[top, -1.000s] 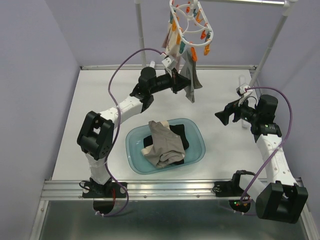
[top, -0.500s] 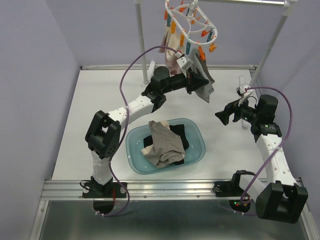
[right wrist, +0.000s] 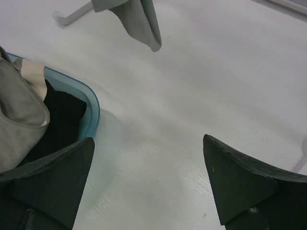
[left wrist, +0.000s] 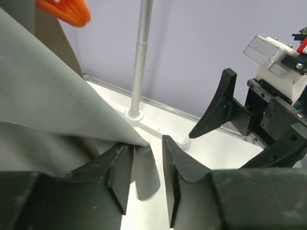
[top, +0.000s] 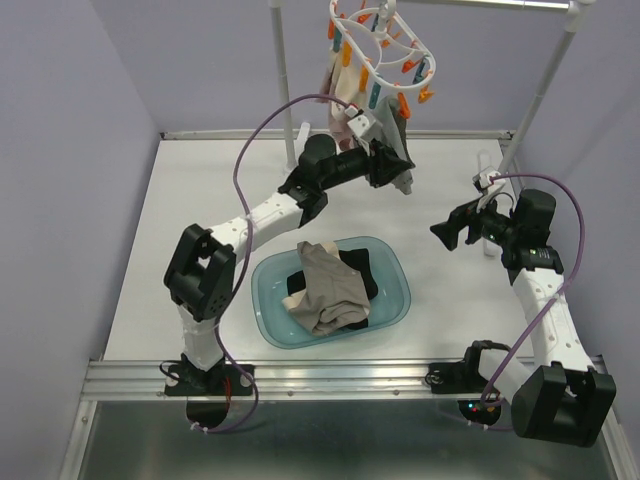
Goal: Remove the underwear clipped to the hanger
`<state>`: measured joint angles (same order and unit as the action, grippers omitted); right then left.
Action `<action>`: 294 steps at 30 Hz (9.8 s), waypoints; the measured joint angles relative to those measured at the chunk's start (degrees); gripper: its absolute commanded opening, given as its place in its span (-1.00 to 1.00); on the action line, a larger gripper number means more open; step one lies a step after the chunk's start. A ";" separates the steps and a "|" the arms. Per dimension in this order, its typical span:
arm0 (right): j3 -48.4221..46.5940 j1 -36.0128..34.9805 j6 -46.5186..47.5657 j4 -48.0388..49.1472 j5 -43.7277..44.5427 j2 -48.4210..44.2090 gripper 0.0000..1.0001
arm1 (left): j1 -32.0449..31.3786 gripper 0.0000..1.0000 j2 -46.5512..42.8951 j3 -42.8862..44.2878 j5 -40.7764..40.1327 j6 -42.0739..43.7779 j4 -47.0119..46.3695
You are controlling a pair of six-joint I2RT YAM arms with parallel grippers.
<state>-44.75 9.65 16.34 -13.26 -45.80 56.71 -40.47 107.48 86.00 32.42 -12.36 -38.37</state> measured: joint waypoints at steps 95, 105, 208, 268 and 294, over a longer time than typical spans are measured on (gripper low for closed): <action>-69.53 -26.03 12.26 -21.40 4.85 30.05 1.00 | 12.96 -1.00 -11.87 14.29 -14.93 5.64 22.82; -74.58 -34.49 26.82 -20.02 21.20 31.89 1.00 | 12.96 -1.00 -11.87 14.29 -12.70 4.04 22.82; -53.59 -34.75 42.32 -0.87 39.26 29.24 1.00 | 19.47 -1.00 -20.33 1.99 -8.15 -3.34 17.92; 6.14 -19.67 7.37 -2.10 33.57 -1.18 1.00 | -9.70 0.97 -41.79 -41.48 -20.13 12.00 23.04; 6.23 -19.45 8.33 -2.08 33.20 -3.06 1.00 | 18.40 0.89 -4.46 -21.66 -2.43 3.78 -23.93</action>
<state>-38.52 -9.80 24.67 -15.33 -12.60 53.65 -22.06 103.02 64.34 30.00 -8.58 -62.30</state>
